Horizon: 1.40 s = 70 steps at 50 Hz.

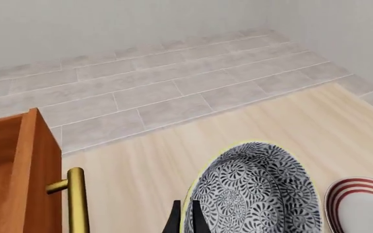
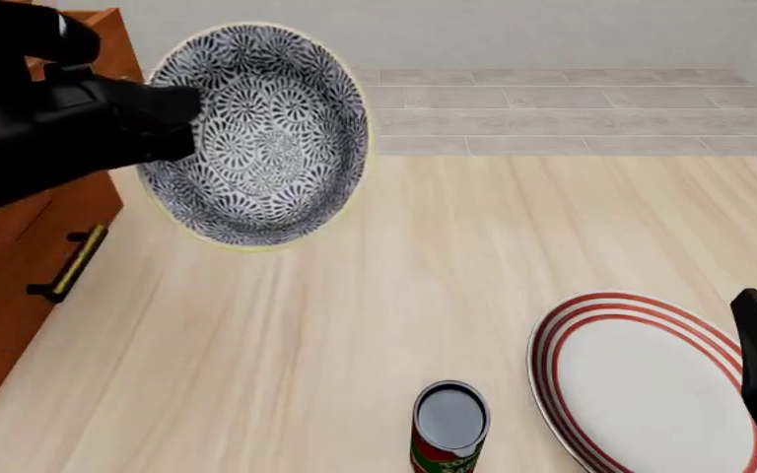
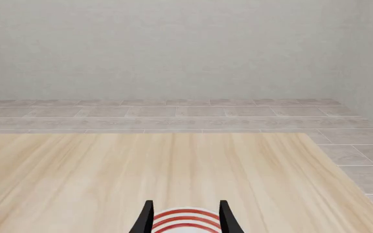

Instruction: Put the bowl on top of the cabinet.

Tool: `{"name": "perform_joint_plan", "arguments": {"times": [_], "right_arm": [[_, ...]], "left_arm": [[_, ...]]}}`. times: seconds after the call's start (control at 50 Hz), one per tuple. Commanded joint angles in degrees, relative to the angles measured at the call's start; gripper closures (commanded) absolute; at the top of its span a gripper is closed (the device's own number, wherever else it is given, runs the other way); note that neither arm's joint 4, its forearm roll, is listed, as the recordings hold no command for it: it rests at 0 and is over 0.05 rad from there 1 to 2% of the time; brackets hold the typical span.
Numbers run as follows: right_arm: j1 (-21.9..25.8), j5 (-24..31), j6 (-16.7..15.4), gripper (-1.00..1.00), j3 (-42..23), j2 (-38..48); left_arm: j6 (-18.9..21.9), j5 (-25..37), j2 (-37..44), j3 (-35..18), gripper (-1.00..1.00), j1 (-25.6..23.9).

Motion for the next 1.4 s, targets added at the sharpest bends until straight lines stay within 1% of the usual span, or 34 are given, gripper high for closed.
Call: {"name": "perform_joint_plan", "arguments": {"times": [0.02,0.12,0.42,0.6,0.72,0.78,0.82,0.88,0.98,1.02,1.08,1.16,1.26,1.32,1.34,1.38,1.4], "right_arm": [[0.01,0.0,-0.01,-1.0,0.0,0.0],[0.01,0.0,0.0,-1.0,0.0,-0.02],[0.0,0.0,0.0,-1.0,0.0,-0.01],[0.0,0.0,0.0,-1.0,0.0,0.0],[0.0,0.0,0.01,-1.0,0.0,-0.01],[0.0,0.0,-0.01,-1.0,0.0,0.01],[-0.02,0.0,0.0,-1.0,0.0,0.01],[0.0,0.0,-0.01,-1.0,0.0,-0.01],[0.0,0.0,-0.01,-1.0,0.0,0.01],[-0.01,0.0,-0.01,-1.0,0.0,0.0],[-0.01,0.0,0.0,-1.0,0.0,0.01],[-0.01,0.0,-0.01,-1.0,0.0,-0.01],[0.01,0.0,0.01,-1.0,0.0,0.01],[0.0,-0.01,-0.01,-1.0,0.0,0.02],[0.0,0.0,-0.01,-1.0,0.0,0.0],[0.0,0.0,-0.01,-1.0,0.0,0.01],[0.03,0.01,-0.01,-1.0,0.0,-0.04]], "left_arm": [[2.5,2.34,-3.42,-3.52,1.0,1.62],[3.71,3.12,-4.6,-4.6,1.0,1.96],[2.26,7.35,-8.08,-9.06,1.0,1.6],[2.0,8.87,-9.84,-11.02,1.0,1.98],[1.39,10.08,-10.88,-12.83,1.0,2.64],[0.03,10.93,-11.53,-13.86,1.0,2.65],[-0.03,11.03,-11.69,-14.04,1.0,2.7],[-1.67,11.32,-12.22,-14.82,1.0,3.02],[-1.85,11.83,-12.78,-15.7,1.0,3.1],[-2.02,11.89,-12.95,-16.1,1.0,4.0],[-2.52,12.2,-13.34,-16.5,1.0,3.79],[-3.19,11.85,-14.64,-17.33,1.0,5.34],[-2.74,12.23,-15.21,-18.19,1.0,5.71],[-2.92,12.06,-15.42,-18.64,1.0,6.86],[-3.09,11.65,-15.96,-18.99,1.0,8.23],[-3.5,11.82,-15.79,-19.46,1.0,8.55],[-3.03,11.64,-16.19,-19.62,1.0,9.15]]}}
